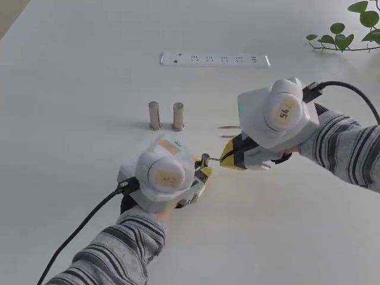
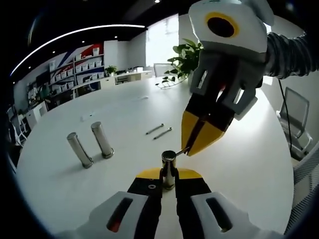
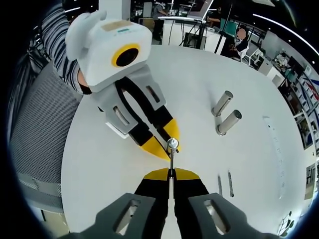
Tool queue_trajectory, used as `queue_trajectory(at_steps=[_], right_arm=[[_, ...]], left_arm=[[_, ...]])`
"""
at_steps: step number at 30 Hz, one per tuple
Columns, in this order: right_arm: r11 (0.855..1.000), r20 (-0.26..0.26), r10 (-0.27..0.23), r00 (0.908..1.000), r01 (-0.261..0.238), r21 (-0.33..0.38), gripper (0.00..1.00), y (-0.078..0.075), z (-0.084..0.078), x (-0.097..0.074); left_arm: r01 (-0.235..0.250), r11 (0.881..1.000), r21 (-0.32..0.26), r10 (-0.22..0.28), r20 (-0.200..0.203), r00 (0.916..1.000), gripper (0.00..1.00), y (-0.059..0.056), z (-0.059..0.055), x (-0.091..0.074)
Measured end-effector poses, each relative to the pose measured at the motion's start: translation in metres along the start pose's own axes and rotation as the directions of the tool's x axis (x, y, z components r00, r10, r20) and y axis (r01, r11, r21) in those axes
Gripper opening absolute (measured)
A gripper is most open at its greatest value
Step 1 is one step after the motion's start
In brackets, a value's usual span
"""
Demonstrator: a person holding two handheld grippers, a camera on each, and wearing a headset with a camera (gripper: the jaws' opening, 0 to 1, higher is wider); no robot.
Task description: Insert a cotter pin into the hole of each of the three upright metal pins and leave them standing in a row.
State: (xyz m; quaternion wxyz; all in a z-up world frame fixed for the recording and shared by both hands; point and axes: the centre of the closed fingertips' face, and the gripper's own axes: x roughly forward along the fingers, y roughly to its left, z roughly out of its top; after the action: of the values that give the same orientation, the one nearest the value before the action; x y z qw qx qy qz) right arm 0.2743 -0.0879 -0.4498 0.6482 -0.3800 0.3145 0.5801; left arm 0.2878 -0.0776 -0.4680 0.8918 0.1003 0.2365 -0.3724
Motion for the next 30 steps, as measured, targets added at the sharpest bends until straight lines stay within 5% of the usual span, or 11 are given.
queue_trajectory(at_steps=[10,17,30], right_arm=[[1.000,-0.006,-0.007,1.0000,0.007,-0.014,0.00,-0.004,0.000,0.000],[1.000,0.040,0.013,0.9991,-0.013,0.005,0.00,-0.006,0.010,0.003],[0.999,0.038,0.005,0.9993,-0.006,0.032,0.00,-0.005,0.013,0.003]], left_arm=[[0.001,1.000,-0.011,-0.001,0.000,1.0000,0.05,0.001,0.000,0.000],[0.005,1.000,-0.002,-0.005,0.001,1.0000,0.05,-0.002,0.000,0.001],[-0.045,0.997,-0.056,0.045,-0.008,0.9990,0.06,0.000,-0.004,0.003]])
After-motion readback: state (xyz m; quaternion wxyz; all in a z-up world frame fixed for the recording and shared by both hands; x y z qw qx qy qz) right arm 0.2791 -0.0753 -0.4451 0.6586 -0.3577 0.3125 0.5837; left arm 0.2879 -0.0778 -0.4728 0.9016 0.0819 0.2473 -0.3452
